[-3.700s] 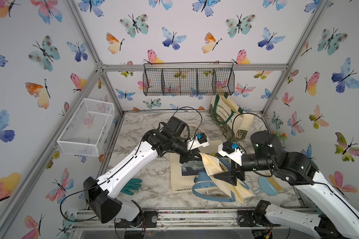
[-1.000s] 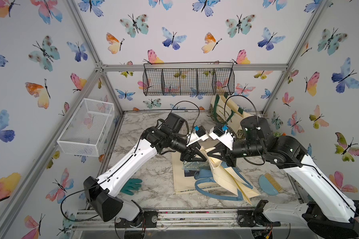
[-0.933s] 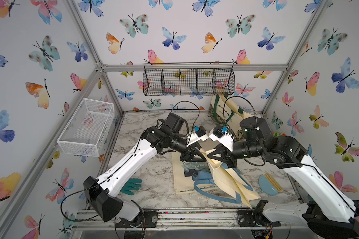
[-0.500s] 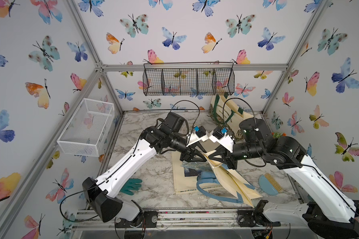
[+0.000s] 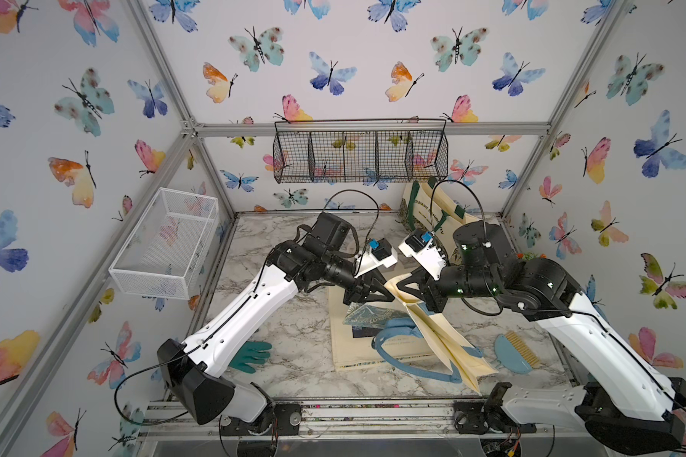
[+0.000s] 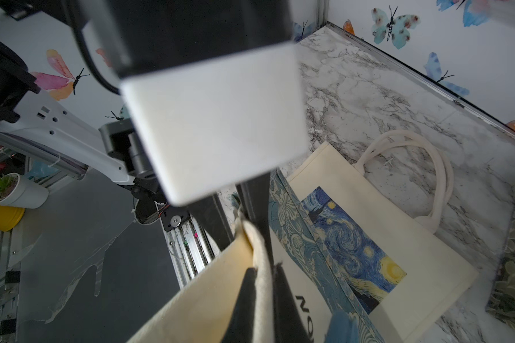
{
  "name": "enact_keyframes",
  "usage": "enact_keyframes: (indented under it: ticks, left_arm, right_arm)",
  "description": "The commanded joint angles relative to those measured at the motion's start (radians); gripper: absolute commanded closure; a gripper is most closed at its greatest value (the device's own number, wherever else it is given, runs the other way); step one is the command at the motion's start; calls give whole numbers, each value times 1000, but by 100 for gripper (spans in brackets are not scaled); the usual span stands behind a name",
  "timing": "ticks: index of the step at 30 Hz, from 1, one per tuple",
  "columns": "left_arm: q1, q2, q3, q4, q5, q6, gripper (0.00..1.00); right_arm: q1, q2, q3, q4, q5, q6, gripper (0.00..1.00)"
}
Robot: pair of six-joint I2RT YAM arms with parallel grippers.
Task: Put away the canvas bag
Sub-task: Press the canvas bag.
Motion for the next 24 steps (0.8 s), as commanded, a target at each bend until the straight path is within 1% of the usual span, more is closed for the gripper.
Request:
enact_keyframes:
  ticks: [1, 2, 3, 4, 5, 7, 8, 9, 12, 19, 21, 24]
  left_arm:
    - [-25, -32, 18, -5, 129, 20, 100]
    - [-24, -32, 21, -13, 124, 28, 100]
    - [-24, -29, 24, -26, 118, 37, 100]
    - [-25, -27, 28, -42, 114, 46, 100]
    - [-24, -21, 33, -61, 113, 59, 100]
    - [-24, -6, 49, -105, 114, 87, 100]
    - [-25, 2, 58, -127, 112, 99, 100]
    - [-25, 9, 64, -141, 112, 105, 100]
    - [-24, 11, 71, -151, 107, 112, 100]
    - [-25, 10, 83, -158, 95, 114, 100]
    - [-24, 14, 90, -166, 94, 116, 100]
    - [-24, 19, 97, -173, 97, 117, 100]
  right_arm:
    - [-8, 18, 24, 82, 117, 7, 98]
    - [-8, 14, 29, 77, 124, -4, 92]
    - [-8, 10, 36, 67, 131, -18, 77]
    - [-8, 6, 45, 59, 131, -30, 66]
    - [-8, 0, 54, 48, 117, -45, 57]
    - [-8, -14, 69, 32, 48, -71, 39]
    - [-8, -17, 75, 20, -17, -85, 30]
    - [-8, -16, 83, 1, -83, -99, 26]
    - [-8, -21, 82, -32, -208, -118, 23]
    - [-8, -67, 20, -61, -265, -147, 15]
    - [-8, -78, 8, -70, -304, -162, 14]
    - [-8, -91, -19, -80, -328, -177, 12]
